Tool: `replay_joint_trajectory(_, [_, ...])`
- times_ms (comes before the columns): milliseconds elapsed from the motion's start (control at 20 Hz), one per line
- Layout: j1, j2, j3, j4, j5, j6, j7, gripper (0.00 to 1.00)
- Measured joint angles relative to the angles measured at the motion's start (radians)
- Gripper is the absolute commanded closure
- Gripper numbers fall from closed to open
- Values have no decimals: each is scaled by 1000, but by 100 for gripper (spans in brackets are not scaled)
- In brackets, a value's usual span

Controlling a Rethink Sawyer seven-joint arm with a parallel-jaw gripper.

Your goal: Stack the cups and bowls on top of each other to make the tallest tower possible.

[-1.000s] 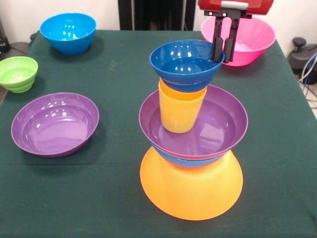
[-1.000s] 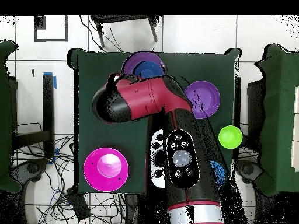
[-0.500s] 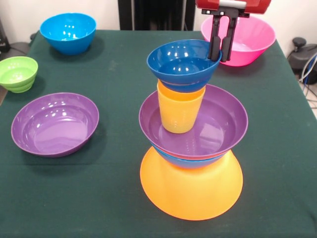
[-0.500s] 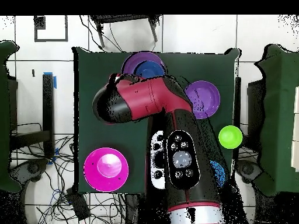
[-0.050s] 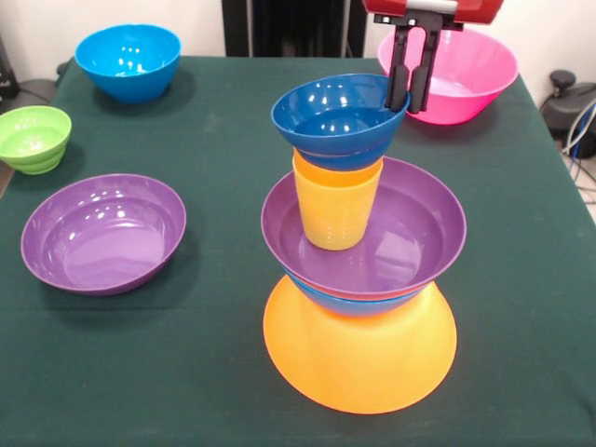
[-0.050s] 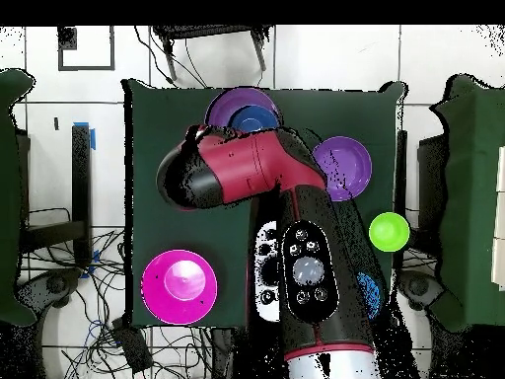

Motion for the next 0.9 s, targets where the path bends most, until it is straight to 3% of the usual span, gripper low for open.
replay_joint_trajectory(900, [0, 0, 0, 0, -3, 14, 0, 0])
